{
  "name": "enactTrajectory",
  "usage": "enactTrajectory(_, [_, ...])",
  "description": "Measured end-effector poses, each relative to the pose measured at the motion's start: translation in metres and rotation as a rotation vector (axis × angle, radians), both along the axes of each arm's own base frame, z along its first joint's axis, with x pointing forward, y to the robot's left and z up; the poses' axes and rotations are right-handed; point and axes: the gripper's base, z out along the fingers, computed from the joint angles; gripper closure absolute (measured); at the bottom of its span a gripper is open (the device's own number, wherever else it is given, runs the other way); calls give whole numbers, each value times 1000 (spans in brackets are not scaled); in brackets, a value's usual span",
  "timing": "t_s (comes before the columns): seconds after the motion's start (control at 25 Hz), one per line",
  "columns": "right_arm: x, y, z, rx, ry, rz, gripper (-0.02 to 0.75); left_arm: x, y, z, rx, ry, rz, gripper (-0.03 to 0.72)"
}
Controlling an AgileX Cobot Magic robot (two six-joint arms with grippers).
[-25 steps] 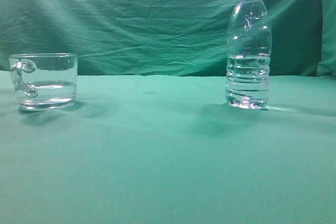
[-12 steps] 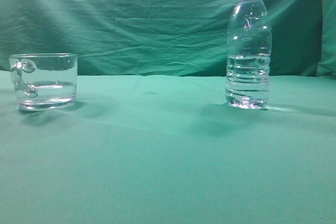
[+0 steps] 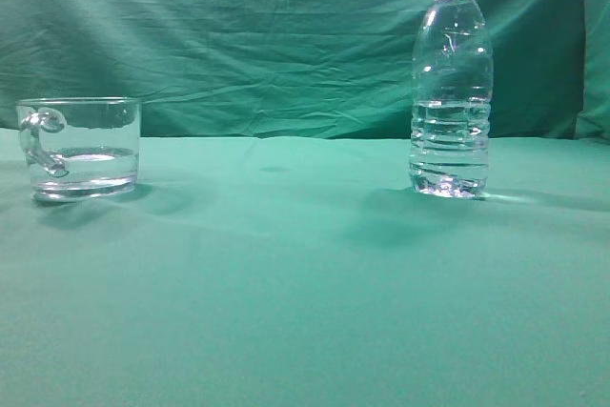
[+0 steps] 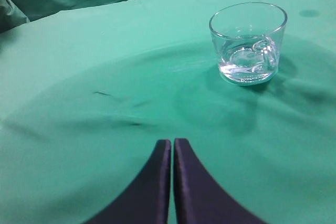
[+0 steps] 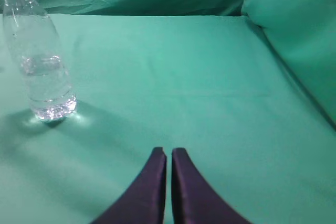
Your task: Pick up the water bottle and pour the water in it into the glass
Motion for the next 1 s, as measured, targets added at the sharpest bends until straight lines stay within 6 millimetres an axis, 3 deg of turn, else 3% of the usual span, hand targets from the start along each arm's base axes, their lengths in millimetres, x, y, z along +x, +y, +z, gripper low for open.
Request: enactTrajectory(1.0, [-1,0,-4,-39,30,6,738,0,0,0,0,0,0,688])
